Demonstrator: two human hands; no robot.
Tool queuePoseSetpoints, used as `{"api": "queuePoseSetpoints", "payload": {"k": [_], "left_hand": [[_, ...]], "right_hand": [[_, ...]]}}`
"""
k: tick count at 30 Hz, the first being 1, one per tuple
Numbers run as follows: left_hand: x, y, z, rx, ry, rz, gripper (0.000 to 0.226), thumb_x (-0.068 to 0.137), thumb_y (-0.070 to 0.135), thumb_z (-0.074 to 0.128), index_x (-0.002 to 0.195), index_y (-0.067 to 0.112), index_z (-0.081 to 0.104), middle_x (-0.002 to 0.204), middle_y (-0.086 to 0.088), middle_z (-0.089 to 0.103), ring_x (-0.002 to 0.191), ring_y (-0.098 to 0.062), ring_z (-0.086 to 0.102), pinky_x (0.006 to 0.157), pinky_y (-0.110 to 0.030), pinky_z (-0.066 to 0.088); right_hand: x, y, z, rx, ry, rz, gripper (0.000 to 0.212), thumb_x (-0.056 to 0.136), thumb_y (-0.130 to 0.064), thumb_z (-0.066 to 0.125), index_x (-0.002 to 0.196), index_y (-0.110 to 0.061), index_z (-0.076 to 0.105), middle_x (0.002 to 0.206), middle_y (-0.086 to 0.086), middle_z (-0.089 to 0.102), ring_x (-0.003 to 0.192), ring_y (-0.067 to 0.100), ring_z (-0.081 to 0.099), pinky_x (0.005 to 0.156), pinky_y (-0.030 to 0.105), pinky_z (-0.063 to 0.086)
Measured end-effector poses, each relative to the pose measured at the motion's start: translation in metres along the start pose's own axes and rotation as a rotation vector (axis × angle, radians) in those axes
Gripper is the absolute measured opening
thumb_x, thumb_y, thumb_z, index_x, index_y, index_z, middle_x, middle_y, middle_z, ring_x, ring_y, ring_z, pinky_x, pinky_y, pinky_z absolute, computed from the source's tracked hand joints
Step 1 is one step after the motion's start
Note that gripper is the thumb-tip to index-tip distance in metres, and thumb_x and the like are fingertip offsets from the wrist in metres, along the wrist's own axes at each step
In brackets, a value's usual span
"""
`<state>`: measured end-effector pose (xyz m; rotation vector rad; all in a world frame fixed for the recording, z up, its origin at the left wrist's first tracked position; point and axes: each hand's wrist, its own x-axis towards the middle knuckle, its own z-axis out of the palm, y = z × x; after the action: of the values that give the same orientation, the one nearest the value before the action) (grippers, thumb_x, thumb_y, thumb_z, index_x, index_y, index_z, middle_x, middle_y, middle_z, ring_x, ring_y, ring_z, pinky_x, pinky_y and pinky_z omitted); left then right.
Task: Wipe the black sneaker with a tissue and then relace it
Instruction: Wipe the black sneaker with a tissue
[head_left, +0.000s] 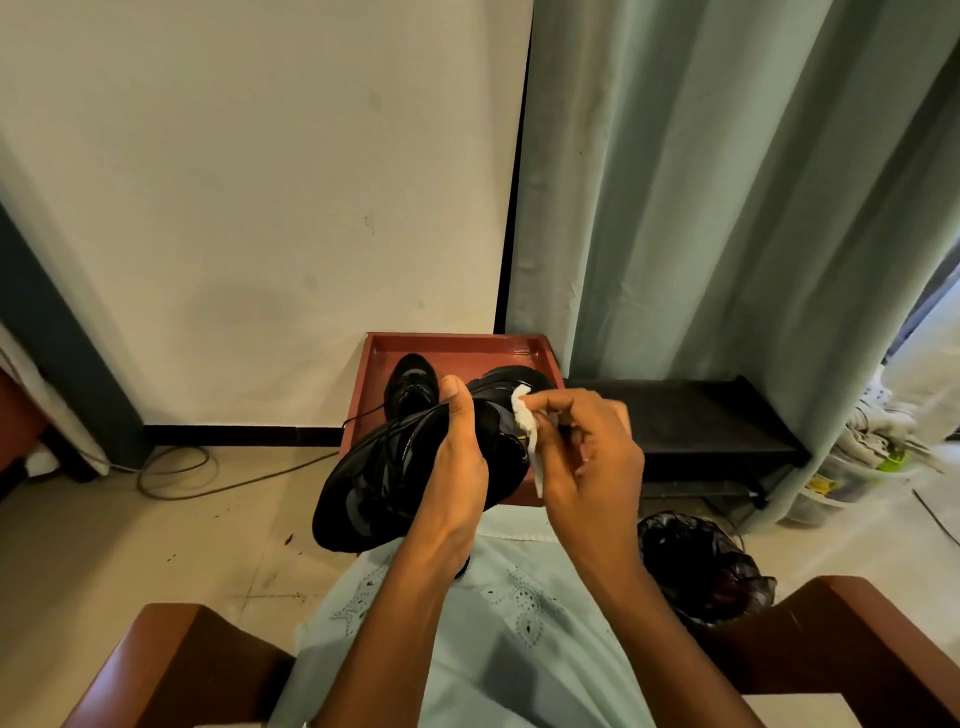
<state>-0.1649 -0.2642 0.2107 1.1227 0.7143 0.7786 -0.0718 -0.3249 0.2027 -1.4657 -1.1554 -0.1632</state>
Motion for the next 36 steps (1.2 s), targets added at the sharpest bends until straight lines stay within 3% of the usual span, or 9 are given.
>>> {"api": "queuePoseSetpoints", "payload": {"k": [6,11,13,19,25,30,33,36], "left_hand": [[-0.001,0.002,0.000,0.004,0.027,0.015,0.086,0.081,0.085,0.019,0.109,0.027,0.074,0.110,-0.002,0.075,0.111,-0.016,0.067,0.107,-0.045,0.045],[-0.002,0.005,-0.003,0.027,0.056,0.016,0.084,0.091,0.073,0.014,0.079,0.021,0.078,0.090,-0.013,0.076,0.093,-0.022,0.073,0.093,-0.041,0.055],[-0.002,0.004,-0.003,0.030,0.061,0.012,0.082,0.092,0.072,0.014,0.075,0.024,0.078,0.090,-0.011,0.076,0.091,-0.020,0.073,0.089,-0.037,0.055],[0.002,0.002,-0.002,0.024,0.073,0.023,0.083,0.078,0.088,0.028,0.111,0.028,0.073,0.114,-0.001,0.073,0.115,-0.017,0.065,0.107,-0.046,0.044],[0.002,0.002,-0.005,0.108,0.095,0.036,0.065,0.092,0.073,0.027,0.116,0.029,0.069,0.117,0.003,0.071,0.115,-0.010,0.063,0.109,-0.042,0.043],[-0.002,0.004,-0.002,0.090,0.097,0.041,0.057,0.096,0.064,0.028,0.114,0.030,0.070,0.113,0.006,0.072,0.111,-0.007,0.064,0.107,-0.037,0.045],[-0.001,0.003,-0.002,0.064,0.126,0.032,0.062,0.095,0.066,0.031,0.124,0.024,0.066,0.120,0.004,0.070,0.117,-0.010,0.062,0.110,-0.039,0.042],[0.000,0.004,-0.002,0.066,0.136,0.040,0.064,0.094,0.068,0.035,0.129,0.022,0.063,0.125,0.002,0.067,0.119,-0.010,0.060,0.111,-0.038,0.041]], "right_hand": [[0.011,-0.018,-0.008,0.061,-0.169,-0.056,0.016,0.093,-0.006,0.065,0.104,-0.015,0.072,0.099,-0.012,0.067,0.098,0.014,0.065,0.082,0.035,0.055],[-0.015,-0.028,-0.009,0.038,-0.166,-0.057,0.015,0.090,-0.007,0.070,0.102,-0.014,0.073,0.100,-0.009,0.065,0.092,0.010,0.065,0.071,0.015,0.053],[-0.015,-0.027,-0.007,0.023,-0.151,-0.061,0.015,0.089,-0.006,0.071,0.101,-0.014,0.073,0.098,-0.009,0.065,0.091,0.009,0.065,0.071,0.015,0.053],[0.008,-0.025,0.000,0.002,-0.116,-0.057,0.014,0.090,-0.005,0.071,0.100,-0.014,0.074,0.095,-0.009,0.067,0.091,0.009,0.066,0.076,0.028,0.056],[0.016,-0.018,0.011,-0.052,-0.131,-0.033,0.018,0.091,-0.002,0.065,0.100,-0.015,0.074,0.095,-0.007,0.068,0.091,0.008,0.065,0.080,0.036,0.055],[0.013,-0.005,0.005,-0.135,-0.126,-0.055,0.017,0.093,-0.006,0.064,0.103,-0.017,0.073,0.099,-0.008,0.067,0.096,0.009,0.061,0.084,0.030,0.052],[-0.004,0.001,0.003,-0.116,-0.071,-0.069,0.016,0.095,-0.007,0.062,0.108,-0.012,0.071,0.104,-0.006,0.063,0.099,0.009,0.060,0.084,0.020,0.049],[-0.012,0.005,0.000,-0.086,-0.049,-0.047,0.017,0.095,-0.005,0.063,0.109,-0.010,0.070,0.106,-0.007,0.058,0.099,0.009,0.059,0.082,0.021,0.051]]}}
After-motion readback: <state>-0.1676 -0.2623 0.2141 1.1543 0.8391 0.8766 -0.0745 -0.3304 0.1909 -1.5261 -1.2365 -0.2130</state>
